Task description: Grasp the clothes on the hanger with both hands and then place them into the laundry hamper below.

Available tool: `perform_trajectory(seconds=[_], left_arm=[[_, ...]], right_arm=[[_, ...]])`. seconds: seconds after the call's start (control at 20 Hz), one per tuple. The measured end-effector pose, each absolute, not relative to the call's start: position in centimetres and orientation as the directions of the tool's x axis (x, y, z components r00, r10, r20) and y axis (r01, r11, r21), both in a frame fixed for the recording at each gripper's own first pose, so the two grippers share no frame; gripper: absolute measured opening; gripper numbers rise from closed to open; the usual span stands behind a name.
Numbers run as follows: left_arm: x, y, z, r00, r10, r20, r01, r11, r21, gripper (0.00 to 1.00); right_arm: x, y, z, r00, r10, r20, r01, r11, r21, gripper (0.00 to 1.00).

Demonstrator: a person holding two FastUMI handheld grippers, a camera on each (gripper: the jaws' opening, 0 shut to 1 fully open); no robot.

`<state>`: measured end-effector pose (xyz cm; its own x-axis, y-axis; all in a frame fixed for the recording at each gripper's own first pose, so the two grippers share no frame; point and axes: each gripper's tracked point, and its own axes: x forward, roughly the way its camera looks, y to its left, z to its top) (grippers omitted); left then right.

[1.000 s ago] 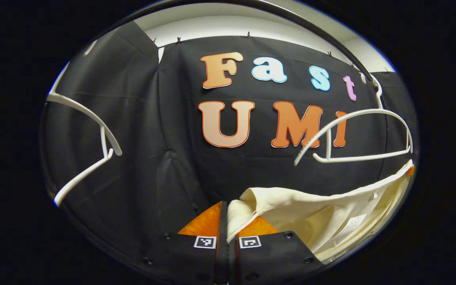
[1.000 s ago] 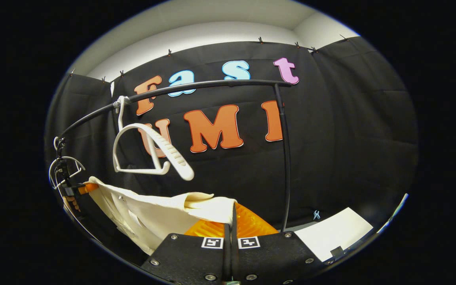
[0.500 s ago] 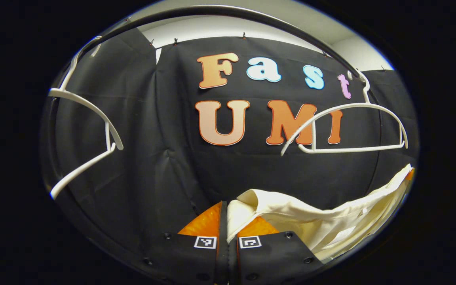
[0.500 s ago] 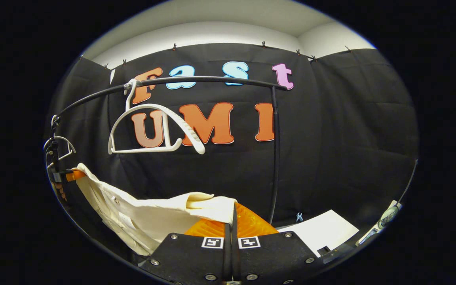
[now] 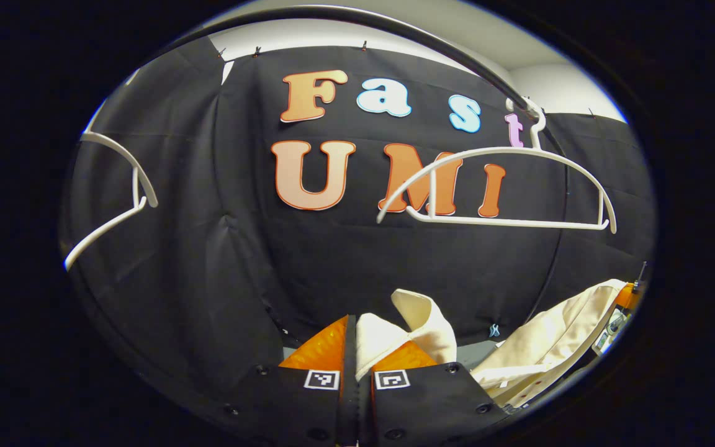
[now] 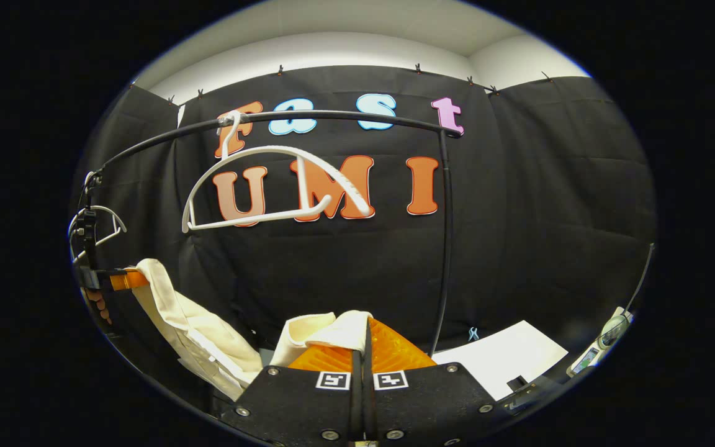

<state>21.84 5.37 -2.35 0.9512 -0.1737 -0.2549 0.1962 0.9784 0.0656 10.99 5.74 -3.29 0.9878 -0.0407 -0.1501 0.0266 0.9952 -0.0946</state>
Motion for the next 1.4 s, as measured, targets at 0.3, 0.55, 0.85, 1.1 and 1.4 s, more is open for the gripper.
perform_trajectory(seconds=[0.3, 0.55, 0.85, 1.1, 1.4], left_arm=[[20.4, 0.4, -1.7, 0.931, -0.265, -0.252, 0.287, 0.956, 0.055, 0.07], [19.3, -3.1, -1.9, 0.907, -0.332, -0.257, 0.344, 0.939, -0.001, 0.07], [19.4, -5.5, -5.4, 0.874, -0.36, -0.326, 0.366, 0.93, -0.047, 0.07], [20.1, -4.8, -10.0, 0.842, -0.344, -0.415, 0.354, 0.934, -0.055, 0.07], [20.6, -3.0, -17.6, 0.779, -0.3, -0.551, 0.328, 0.943, -0.049, 0.07]], right_arm=[[11.2, 9.6, -3.5, 0.989, 0.003, -0.149, -0.013, 0.998, -0.067, 0.0], [11.6, 13.7, -4.0, 0.988, 0.044, -0.146, -0.051, 0.998, -0.046, 0.0], [13.5, 16.5, -7.4, 0.98, 0.046, -0.195, -0.054, 0.998, -0.038, 0.0], [16.0, 17.3, -11.8, 0.965, 0.029, -0.262, -0.041, 0.998, -0.042, 0.0], [17.6, 17.0, -19.1, 0.923, 0.017, -0.383, -0.034, 0.999, -0.036, 0.0]])
